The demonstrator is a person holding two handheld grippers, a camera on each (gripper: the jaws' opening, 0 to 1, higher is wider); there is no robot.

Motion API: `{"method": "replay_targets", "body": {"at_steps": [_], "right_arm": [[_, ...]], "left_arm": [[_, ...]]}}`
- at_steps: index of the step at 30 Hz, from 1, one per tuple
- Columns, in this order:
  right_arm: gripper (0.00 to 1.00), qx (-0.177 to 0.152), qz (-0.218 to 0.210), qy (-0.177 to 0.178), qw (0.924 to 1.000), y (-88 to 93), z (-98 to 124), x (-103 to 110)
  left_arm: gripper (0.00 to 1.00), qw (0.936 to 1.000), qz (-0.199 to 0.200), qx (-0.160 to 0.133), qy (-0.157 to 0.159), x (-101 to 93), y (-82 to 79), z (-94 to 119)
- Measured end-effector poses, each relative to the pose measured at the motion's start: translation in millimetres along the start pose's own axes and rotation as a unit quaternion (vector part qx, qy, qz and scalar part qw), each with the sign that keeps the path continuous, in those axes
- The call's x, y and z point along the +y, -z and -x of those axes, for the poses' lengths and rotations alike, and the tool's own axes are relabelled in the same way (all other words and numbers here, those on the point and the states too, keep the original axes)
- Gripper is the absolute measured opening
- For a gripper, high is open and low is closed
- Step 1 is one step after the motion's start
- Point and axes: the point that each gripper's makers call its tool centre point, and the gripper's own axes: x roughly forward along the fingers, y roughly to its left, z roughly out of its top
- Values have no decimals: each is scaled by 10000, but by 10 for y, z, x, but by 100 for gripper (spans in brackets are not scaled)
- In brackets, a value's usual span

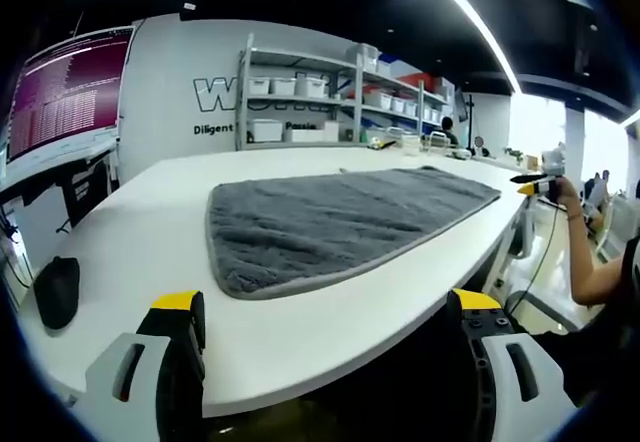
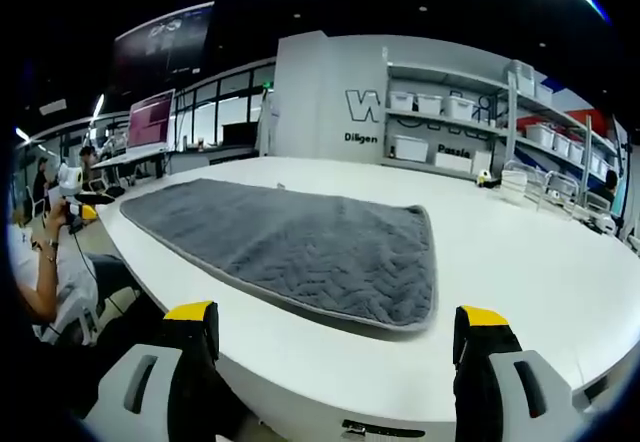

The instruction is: Open the folded towel by lifting each exposed corner and separating the folded layers until the towel lies flat within the target outline without major curled edges

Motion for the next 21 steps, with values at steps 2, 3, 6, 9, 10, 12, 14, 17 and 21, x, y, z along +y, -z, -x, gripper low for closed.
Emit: {"method": "replay_targets", "body": {"at_steps": [2,3,6,9,10,12,14,17,21], "right_arm": [[99,21,-15,2,10000,9,1,-3],[99,30,-13,9,10000,12,1,-6],[99,60,4,14,10000,10,-12,2],[99,88,38,-15,10000,9,-21,24],[99,100,63,-23,9999,10,-23,32],[99,121,89,-25,9999,14,-27,34],[99,122,77,-24,9999,12,-33,22],[99,111,41,-7,9999,8,-37,-3],[99,76,15,32,10000,5,-14,-16]], "left_arm": [[99,10000,2,-11,2,-3,-5,0],[99,10000,5,-18,-1,0,-9,-1],[99,10000,16,-23,-11,15,-15,-5],[98,10000,11,-26,4,11,-20,-10],[98,10000,2,-26,21,6,-23,-11],[98,10000,1,-30,29,3,-27,-13],[98,10000,-2,-34,24,6,-31,-15],[98,10000,-6,-20,27,0,-26,-17],[98,10000,-8,-30,39,-18,-28,-15]]}}
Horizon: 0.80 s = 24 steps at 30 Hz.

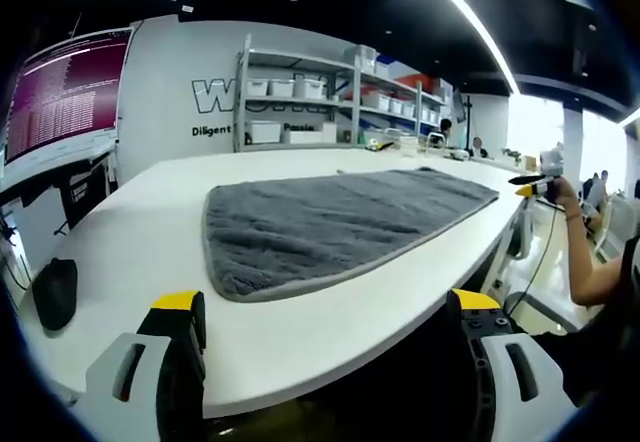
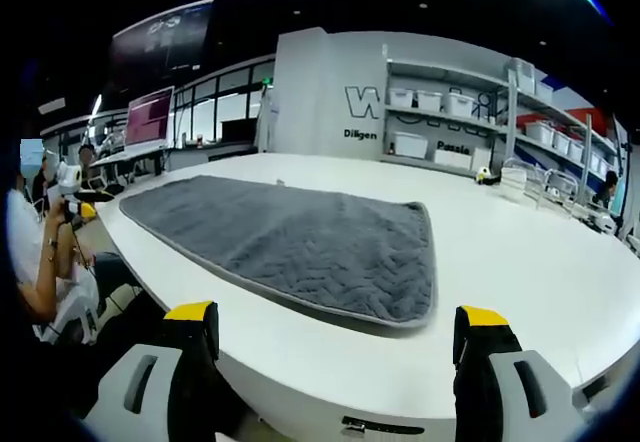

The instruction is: Open the folded towel by lifting each exposed corner and separating the folded layers until the towel lies flat within the target outline without major curled edges

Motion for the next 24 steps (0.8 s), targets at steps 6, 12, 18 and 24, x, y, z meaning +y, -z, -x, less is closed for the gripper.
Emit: {"method": "replay_targets", "body": {"at_steps": [6,12,18,24], "right_arm": [[99,-17,15,8,10000,-12,13,-3],[99,5,57,-3,10000,-15,15,34],[99,30,81,-15,10000,-10,15,44],[99,76,68,-18,9999,21,12,29]], "left_arm": [[98,10000,-9,39,17,-10,20,-22],[98,9999,-4,44,103,-58,26,-41],[98,9999,-26,65,76,-49,35,-35],[98,9999,-40,72,119,-82,34,-50]]}}
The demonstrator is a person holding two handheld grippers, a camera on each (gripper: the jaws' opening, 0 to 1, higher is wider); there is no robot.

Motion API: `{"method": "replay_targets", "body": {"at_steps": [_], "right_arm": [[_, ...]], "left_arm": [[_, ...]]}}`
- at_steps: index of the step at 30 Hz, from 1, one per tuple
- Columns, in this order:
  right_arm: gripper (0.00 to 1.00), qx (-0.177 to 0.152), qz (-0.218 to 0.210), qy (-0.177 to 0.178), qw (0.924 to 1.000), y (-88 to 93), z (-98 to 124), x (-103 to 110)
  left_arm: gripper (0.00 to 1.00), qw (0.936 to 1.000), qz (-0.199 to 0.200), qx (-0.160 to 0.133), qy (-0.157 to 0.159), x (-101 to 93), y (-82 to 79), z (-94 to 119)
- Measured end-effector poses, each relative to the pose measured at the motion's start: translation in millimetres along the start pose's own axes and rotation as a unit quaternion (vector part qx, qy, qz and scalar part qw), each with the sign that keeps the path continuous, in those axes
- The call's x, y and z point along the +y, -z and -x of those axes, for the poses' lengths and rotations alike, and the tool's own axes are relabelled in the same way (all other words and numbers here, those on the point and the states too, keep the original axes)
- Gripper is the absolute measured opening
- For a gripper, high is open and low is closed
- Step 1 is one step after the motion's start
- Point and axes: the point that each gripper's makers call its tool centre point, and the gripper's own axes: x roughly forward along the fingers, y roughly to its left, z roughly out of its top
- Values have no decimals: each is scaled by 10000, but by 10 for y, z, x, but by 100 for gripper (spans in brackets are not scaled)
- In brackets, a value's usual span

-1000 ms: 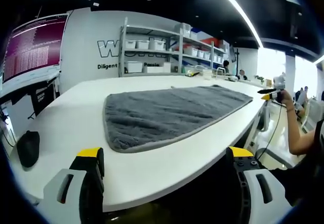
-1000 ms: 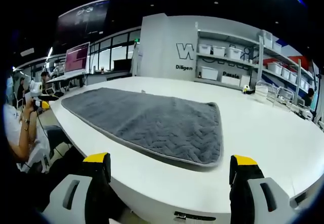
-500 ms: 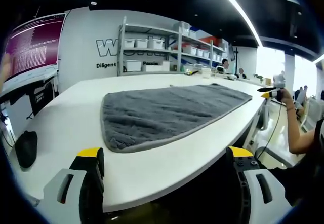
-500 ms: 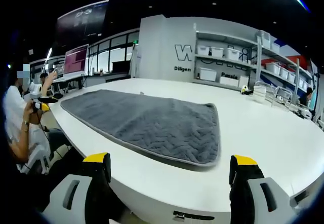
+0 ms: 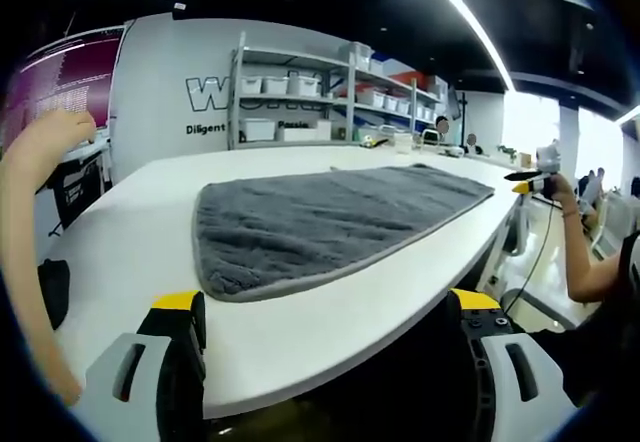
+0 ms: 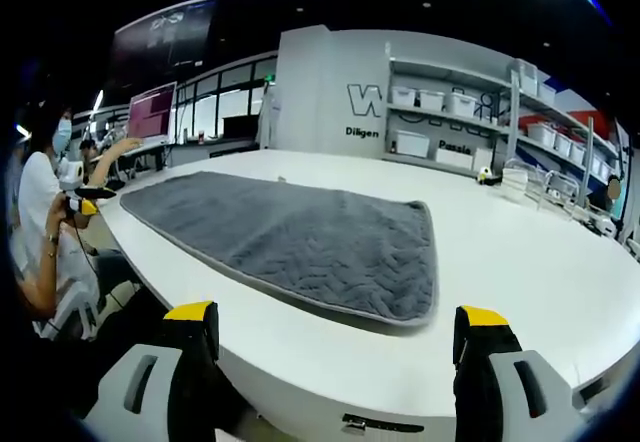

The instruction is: Open the folded towel by lifting each exposed corner and separating the folded layers until the towel lies flat within the target outline without major curled edges

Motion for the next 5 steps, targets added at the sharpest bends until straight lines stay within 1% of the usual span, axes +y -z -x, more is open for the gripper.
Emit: {"method": "replay_targets", "body": {"at_steps": [5], "right_arm": [[99,22,0,-1,10000,16,4,8]], "left_arm": [[98,10000,0,7,13,-22,9,-5]]}}
